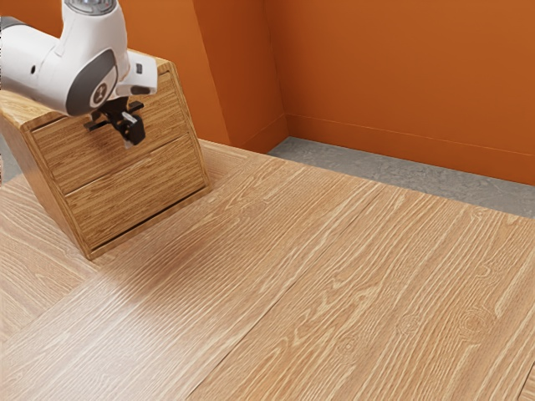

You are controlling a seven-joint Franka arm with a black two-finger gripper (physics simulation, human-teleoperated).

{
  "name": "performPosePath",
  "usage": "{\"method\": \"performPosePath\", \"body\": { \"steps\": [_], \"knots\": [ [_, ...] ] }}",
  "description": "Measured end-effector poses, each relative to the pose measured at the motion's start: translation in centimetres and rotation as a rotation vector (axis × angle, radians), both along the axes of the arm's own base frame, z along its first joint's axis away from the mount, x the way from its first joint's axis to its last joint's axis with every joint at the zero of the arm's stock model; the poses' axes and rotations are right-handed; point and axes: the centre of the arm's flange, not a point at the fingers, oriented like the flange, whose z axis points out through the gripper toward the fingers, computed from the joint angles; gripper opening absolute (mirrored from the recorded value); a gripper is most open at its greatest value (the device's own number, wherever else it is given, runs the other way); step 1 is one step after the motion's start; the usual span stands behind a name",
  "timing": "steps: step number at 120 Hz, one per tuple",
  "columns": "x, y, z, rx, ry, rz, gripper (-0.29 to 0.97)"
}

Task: Pull the drawer handle with one arm to open the drawer

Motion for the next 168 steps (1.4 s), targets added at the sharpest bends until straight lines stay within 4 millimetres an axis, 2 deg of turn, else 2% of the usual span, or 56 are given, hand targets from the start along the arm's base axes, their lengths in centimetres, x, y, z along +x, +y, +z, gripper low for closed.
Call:
{"method": "performPosePath", "body": {
  "steps": [29, 57, 97, 104, 152, 168],
  "knots": [
    [0.5, 1.1, -0.2, -0.018, -0.021, -0.007, 0.68],
    [1.1, 0.0, -0.4, -0.019, -0.019, -0.027, 0.68],
    [1.3, -0.4, -0.8, -0.017, -0.009, -0.033, 0.68],
    [1.5, -1.2, -0.5, -0.013, -0.012, -0.042, 0.65],
    [1.8, -3.8, -0.8, -0.017, 0.005, -0.050, 0.68],
    [1.4, -4.8, -1.0, -0.015, 0.020, -0.052, 0.68]
  ]
}}
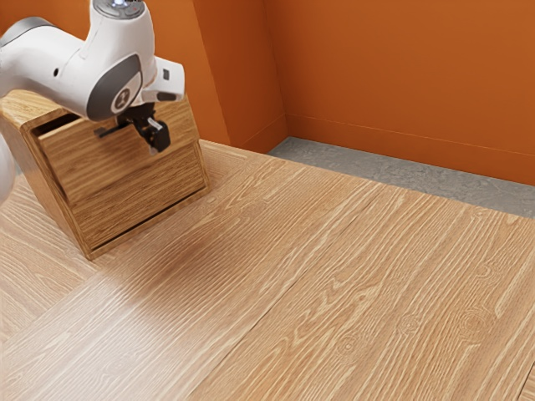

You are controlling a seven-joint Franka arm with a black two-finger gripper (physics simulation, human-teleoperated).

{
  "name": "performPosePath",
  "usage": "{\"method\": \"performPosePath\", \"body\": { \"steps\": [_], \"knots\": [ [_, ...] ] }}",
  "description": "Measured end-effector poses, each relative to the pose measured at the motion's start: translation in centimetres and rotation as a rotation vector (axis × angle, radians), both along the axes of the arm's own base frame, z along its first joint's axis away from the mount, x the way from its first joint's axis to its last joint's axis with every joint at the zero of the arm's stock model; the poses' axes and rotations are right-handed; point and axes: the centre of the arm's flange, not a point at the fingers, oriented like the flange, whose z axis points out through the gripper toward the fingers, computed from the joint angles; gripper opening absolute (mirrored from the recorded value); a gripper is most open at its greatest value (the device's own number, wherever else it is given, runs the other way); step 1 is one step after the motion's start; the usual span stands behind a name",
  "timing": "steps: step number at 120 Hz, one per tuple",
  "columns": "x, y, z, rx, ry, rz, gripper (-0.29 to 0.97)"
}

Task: Pull the drawer handle with one arm to open the drawer

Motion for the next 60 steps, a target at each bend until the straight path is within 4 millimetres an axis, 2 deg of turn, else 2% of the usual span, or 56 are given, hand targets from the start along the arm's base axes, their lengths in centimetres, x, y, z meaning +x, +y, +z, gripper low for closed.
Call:
{"method": "performPosePath", "body": {
  "steps": [60],
  "knots": [
    [-0.1, -4.4, -0.4, 0.053, 0.022, -0.012, 0.68]
  ]
}}
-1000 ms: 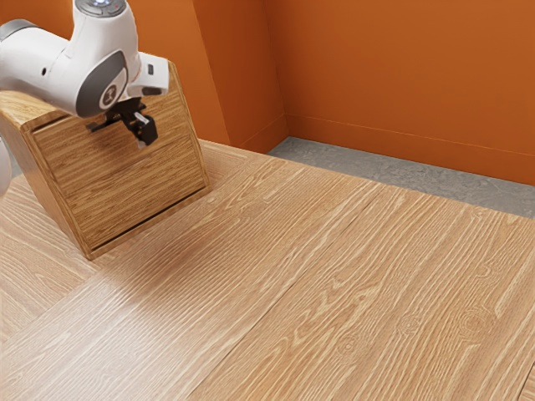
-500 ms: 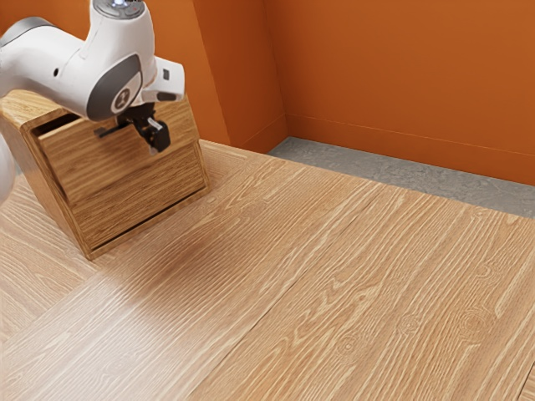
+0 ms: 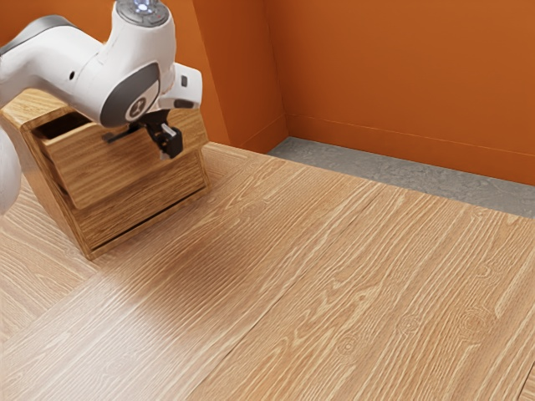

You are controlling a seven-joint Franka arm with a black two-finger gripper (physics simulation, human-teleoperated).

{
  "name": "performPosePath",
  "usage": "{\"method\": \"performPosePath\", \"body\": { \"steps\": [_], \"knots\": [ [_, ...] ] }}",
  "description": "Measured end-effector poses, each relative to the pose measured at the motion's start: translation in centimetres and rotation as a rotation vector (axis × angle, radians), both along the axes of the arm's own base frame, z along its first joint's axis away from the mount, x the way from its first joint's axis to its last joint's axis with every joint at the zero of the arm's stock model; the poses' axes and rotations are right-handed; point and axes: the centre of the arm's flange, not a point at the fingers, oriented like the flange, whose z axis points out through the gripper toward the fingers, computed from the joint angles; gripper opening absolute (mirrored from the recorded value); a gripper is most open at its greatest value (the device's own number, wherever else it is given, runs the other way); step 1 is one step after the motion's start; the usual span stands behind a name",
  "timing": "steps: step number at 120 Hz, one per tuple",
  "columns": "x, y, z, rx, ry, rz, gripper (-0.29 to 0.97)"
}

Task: Pull the drawer handle with one arm to open the drawer

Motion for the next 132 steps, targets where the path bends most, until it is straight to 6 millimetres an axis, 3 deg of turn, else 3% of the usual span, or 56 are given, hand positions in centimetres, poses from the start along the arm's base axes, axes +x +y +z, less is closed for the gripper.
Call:
{"method": "performPosePath", "body": {
  "steps": [83, 103, 132],
  "knots": [
    [-1.1, -4.5, -0.6, 0.014, -0.002, -0.015, 0.67],
    [-0.8, -6.9, -0.6, 0.029, -0.005, -0.036, 0.63],
    [-0.5, -10.5, -1.0, 0.055, -0.001, -0.063, 0.68]
  ]
}}
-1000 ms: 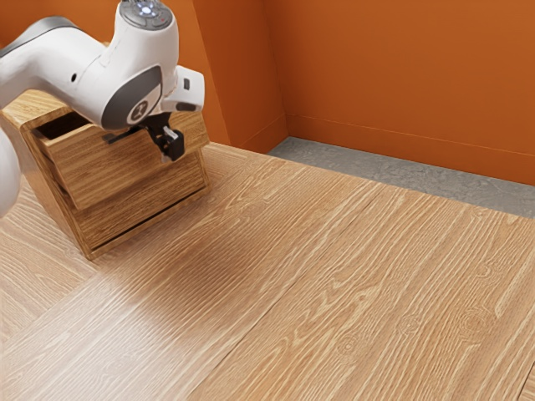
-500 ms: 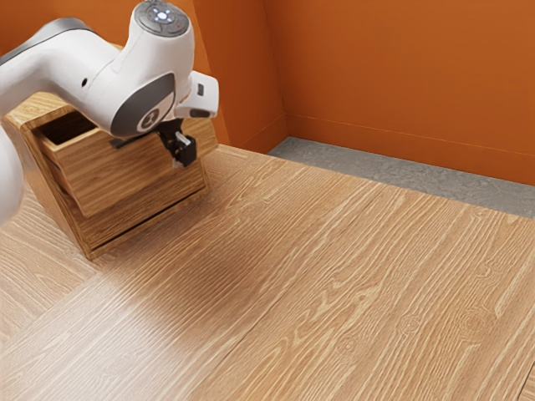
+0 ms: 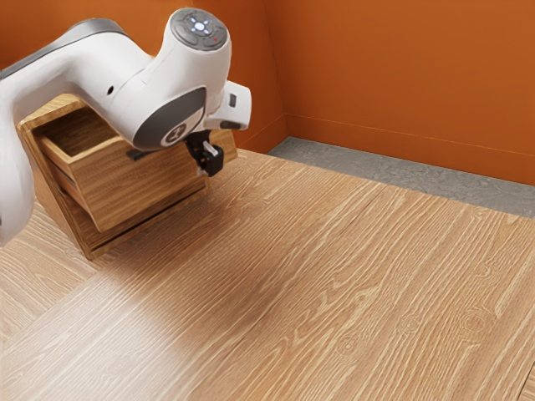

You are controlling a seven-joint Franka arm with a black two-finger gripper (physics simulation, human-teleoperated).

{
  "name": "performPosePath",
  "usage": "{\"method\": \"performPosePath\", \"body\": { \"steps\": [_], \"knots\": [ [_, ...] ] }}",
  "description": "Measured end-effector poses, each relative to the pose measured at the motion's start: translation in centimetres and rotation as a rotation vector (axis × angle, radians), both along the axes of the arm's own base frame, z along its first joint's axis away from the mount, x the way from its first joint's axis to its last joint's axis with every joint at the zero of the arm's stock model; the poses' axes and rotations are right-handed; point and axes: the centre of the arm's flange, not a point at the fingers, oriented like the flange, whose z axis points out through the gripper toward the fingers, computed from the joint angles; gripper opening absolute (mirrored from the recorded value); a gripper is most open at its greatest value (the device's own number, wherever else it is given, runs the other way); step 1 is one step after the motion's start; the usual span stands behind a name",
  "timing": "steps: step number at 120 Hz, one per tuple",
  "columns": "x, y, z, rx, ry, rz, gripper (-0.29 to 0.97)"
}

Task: Pull the drawer handle with one arm to open the drawer

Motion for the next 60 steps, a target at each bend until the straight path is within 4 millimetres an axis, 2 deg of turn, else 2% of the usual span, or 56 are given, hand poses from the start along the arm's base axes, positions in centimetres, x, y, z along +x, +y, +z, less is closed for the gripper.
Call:
{"method": "performPosePath", "body": {
  "steps": [30, 34, 37, 39, 41, 48, 51, 55, 60],
  "knots": [
    [0.2, -2.2, -0.4, 0.023, 0.007, -0.004, 0.68],
    [0.1, -2.6, -0.3, 0.025, 0.005, -0.004, 0.65],
    [0.1, -3.0, 0.6, 0.034, -0.004, -0.003, 0.52],
    [0.0, -3.3, 1.4, 0.040, -0.014, 0.000, 0.38],
    [-0.1, -4.5, 2.3, 0.048, -0.027, -0.012, 0.41],
    [-0.7, -11.3, 5.2, 0.062, -0.064, -0.087, 0.49],
    [-1.5, -13.1, 6.5, 0.032, -0.078, -0.104, 0.52],
    [-2.4, -13.4, 7.5, -0.038, -0.085, -0.092, 0.55],
    [-3.3, -12.3, 8.2, -0.147, -0.077, -0.041, 0.58]
  ]
}}
